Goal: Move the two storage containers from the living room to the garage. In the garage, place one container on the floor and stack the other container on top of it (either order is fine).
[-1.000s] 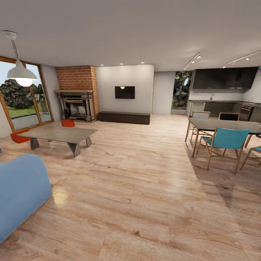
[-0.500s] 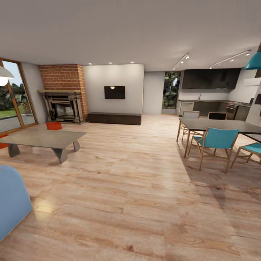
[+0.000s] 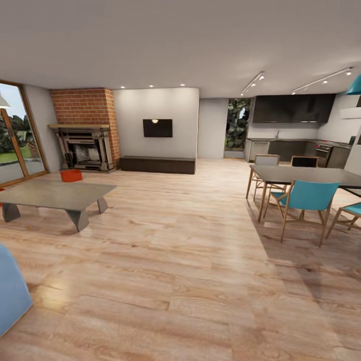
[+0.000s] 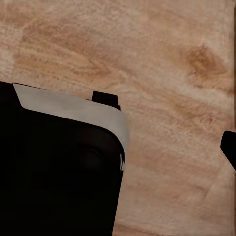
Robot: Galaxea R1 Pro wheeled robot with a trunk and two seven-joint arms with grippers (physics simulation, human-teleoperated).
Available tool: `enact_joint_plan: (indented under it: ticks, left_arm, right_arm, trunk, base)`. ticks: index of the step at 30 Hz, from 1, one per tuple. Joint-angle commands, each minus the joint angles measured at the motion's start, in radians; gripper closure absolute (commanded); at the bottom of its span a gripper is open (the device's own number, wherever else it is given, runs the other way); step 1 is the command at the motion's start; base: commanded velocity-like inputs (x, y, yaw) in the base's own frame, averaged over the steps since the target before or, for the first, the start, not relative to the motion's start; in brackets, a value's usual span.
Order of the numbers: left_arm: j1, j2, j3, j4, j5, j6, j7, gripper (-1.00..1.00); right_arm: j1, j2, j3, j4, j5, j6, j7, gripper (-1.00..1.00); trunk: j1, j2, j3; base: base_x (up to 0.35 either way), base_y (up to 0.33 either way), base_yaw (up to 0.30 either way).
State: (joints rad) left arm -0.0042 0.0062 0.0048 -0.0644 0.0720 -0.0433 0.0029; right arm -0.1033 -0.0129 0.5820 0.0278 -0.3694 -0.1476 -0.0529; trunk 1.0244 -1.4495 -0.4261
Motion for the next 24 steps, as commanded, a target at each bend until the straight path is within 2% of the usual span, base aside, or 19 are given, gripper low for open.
enact_joint_plan:
  ticks: [1, 24]
  left_arm:
    - [0.000, 0.000, 0.000, 0.001, 0.008, -0.003, 0.000, -1.00]
    - [0.000, 0.000, 0.000, 0.000, 0.008, -0.003, 0.000, -1.00]
  right_arm:
    - [-0.001, 0.001, 0.008, 0.003, -0.008, -0.006, 0.000, -1.00]
    - [-0.001, 0.001, 0.007, 0.003, -0.008, -0.006, -0.001, -1.00]
  trunk:
    - [0.001, 0.000, -0.001]
    - [0.001, 0.000, -0.001]
  base:
    - [0.321, 0.000, 0.000]
    - [0.321, 0.000, 0.000]
